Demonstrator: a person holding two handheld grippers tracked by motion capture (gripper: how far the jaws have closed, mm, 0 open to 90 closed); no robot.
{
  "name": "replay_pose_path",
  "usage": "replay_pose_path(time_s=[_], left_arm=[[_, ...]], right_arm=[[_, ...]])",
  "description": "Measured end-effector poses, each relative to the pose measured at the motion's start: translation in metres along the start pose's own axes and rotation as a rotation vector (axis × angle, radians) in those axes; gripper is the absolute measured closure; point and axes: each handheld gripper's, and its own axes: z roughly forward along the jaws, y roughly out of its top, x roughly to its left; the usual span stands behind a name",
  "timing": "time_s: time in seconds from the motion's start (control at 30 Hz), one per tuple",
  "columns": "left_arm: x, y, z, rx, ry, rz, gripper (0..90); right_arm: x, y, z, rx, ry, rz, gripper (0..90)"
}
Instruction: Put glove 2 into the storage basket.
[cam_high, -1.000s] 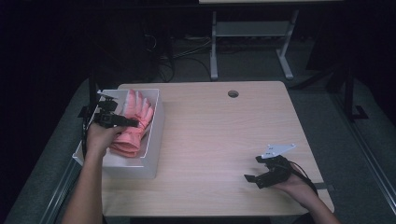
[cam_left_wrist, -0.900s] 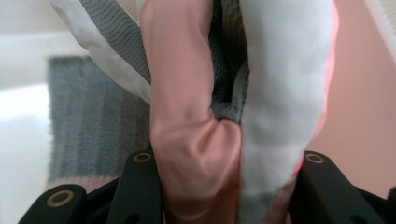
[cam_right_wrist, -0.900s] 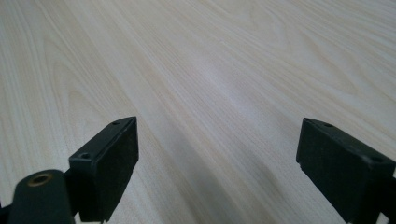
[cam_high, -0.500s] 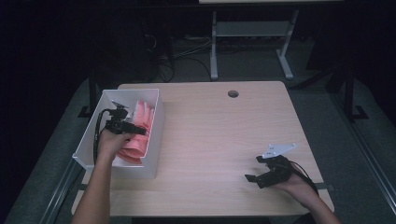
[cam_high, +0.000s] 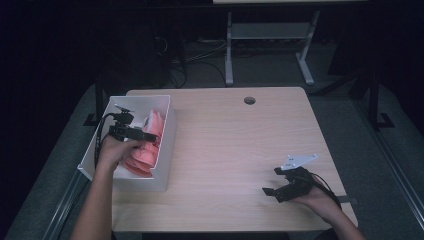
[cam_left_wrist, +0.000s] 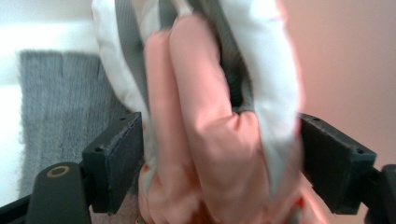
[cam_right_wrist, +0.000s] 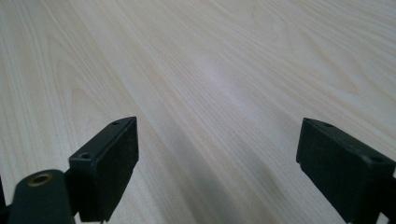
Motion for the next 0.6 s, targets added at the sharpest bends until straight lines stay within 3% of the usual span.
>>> replay_pose_path(time_s=[0.13,0.37,0.6], left_arm=[[-0.005,0.006,-0.018,-0.033,0.017,0.027,17.4],[-0.017,0.016,-0.046,-0.097,0.008,0.065,17.4],[-0.039,0.023,-0.057,-0.128,-0.001,0.135,17.4]], right_arm=[[0.001,0.000,0.000,-0.004,-0.001,-0.008,12.6],[0.001,0.000,0.000,-0.002,-0.002,0.000,12.6],[0.000,0.000,-0.001,-0.001,-0.005,0.003,12.6]])
